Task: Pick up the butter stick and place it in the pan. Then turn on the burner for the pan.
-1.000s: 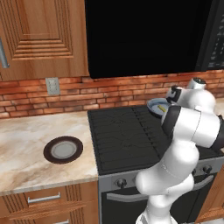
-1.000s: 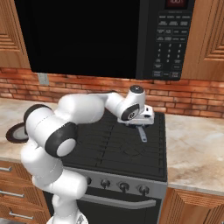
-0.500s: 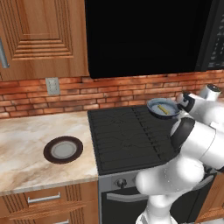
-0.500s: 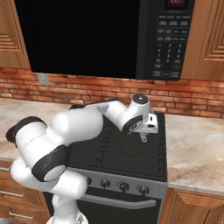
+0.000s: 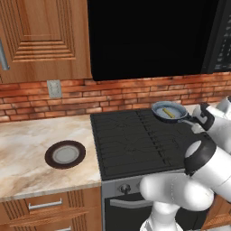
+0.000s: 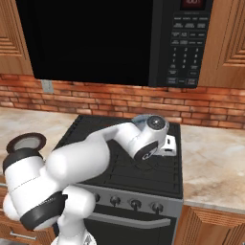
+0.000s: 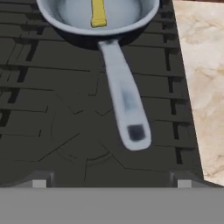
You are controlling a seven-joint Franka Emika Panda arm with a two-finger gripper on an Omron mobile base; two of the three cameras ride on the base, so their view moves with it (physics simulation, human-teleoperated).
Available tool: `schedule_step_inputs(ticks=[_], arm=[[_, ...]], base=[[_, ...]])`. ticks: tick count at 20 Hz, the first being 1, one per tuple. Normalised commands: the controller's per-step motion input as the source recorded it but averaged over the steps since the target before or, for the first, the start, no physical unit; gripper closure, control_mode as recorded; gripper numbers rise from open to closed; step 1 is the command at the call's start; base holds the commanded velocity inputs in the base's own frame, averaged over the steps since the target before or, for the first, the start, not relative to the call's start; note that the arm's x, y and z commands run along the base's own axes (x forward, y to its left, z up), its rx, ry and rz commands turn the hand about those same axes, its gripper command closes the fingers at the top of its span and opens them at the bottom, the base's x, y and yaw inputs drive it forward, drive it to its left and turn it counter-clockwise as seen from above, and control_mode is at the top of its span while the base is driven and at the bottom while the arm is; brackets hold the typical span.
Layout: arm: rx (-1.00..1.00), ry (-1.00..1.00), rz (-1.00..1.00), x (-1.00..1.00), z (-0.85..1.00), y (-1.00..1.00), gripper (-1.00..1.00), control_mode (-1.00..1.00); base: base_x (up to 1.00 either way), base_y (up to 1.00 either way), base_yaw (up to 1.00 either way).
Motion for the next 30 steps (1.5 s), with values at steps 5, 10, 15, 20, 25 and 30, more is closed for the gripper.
schedule_step_inputs(ticks=[5,10,15,20,25,30], arm=[[0.00,-0.07,0.00,-0.39,-0.09,-0.05,-1.00,-1.00],[0.01,-0.08,0.00,-0.40,-0.05,0.00,-1.00,-1.00],[0.00,-0.06,0.00,-0.41,-0.02,0.00,-1.00,-1.00],[0.00,-0.05,0.00,-0.36,-0.04,0.00,-1.00,-1.00],[0.00,-0.04,0.00,-0.41,-0.26,0.00,-1.00,-1.00],[0.00,-0.07,0.00,-0.44,-0.22,0.00,-1.00,-1.00]], base=[[0.00,0.00,0.00],[0.00,0.00,0.00],[0.00,0.00,0.00],[0.00,0.00,0.00],[0.00,0.00,0.00],[0.00,0.00,0.00]])
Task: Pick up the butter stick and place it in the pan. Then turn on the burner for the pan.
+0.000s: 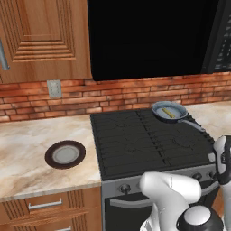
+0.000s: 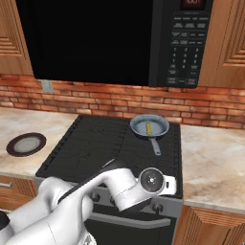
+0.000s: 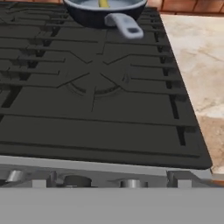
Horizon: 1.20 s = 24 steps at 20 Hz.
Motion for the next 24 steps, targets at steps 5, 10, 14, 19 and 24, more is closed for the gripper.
schedule_step_inputs(ticks=[5,10,14,19,24], arm=[[0.01,-0.10,0.00,-0.48,-0.01,0.02,-1.00,-1.00],[0.05,-0.09,0.00,-0.38,-0.08,0.03,-1.00,-1.00],[0.03,-0.10,0.00,-0.34,-0.11,0.16,-1.00,-1.00],[0.03,-0.12,0.00,-0.26,-0.16,0.16,-1.00,-1.00],[0.04,-0.13,0.00,-0.21,-0.24,0.19,-1.00,-1.00]], base=[[0.00,0.00,0.00],[0.00,0.00,0.00],[0.00,0.00,0.00],[0.00,0.00,0.00],[0.00,0.00,0.00]])
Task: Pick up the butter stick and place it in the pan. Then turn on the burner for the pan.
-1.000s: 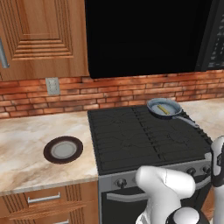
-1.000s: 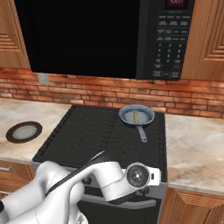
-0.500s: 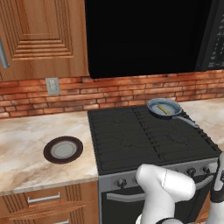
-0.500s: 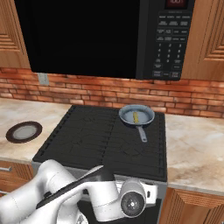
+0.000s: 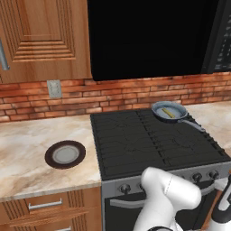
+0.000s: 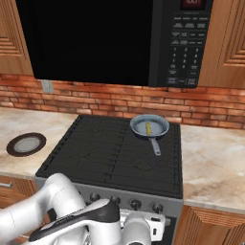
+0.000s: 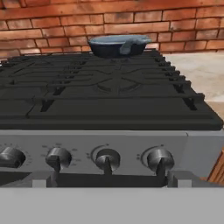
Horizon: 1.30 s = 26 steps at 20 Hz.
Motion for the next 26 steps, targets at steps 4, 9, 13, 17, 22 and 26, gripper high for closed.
schedule_step_inputs(ticks=[4,9,13,17,22,26], arm=[[0.03,-0.12,0.00,-0.18,-0.24,0.19,-1.00,-1.00],[0.03,-0.14,0.00,-0.04,-0.15,0.14,-1.00,-1.00],[0.08,-0.18,0.02,0.00,-0.07,0.14,-1.00,-1.00],[0.08,-0.17,0.03,0.00,-0.12,0.08,-1.00,-1.00],[0.09,-0.12,0.02,0.03,-0.14,0.01,-1.00,-1.00],[0.09,-0.08,0.00,0.11,-0.17,-0.04,-1.00,-1.00]], base=[[0.00,0.00,0.00],[0.00,0.00,0.00],[0.00,0.00,0.00],[0.00,0.00,0.00],[0.00,0.00,0.00],[0.00,0.00,0.00]])
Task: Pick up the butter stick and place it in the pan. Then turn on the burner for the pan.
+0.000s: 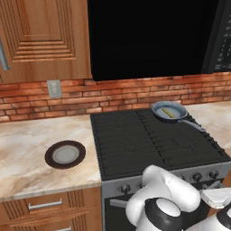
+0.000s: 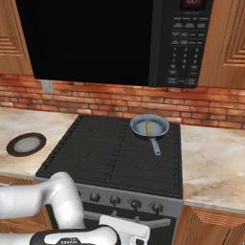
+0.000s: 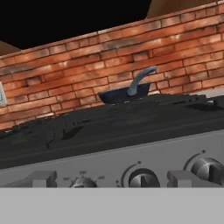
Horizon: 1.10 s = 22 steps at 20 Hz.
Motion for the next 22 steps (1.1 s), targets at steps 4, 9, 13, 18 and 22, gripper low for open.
schedule_step_inputs(ticks=[4,9,13,18,22], arm=[[0.08,-0.06,0.00,0.20,-0.17,-0.11,-1.00,-1.00],[0.09,-0.03,0.00,0.30,-0.15,-0.13,-1.00,-1.00],[0.06,-0.03,0.00,0.24,-0.19,-0.09,-1.00,-1.00],[0.02,-0.02,0.00,0.13,-0.27,-0.02,-1.00,-1.00],[0.02,-0.04,0.00,0.13,-0.24,0.00,-1.00,-1.00]], base=[[0.00,0.00,0.00],[0.00,0.00,0.00],[0.00,0.00,0.00],[0.00,0.00,0.00],[0.00,0.00,0.00]])
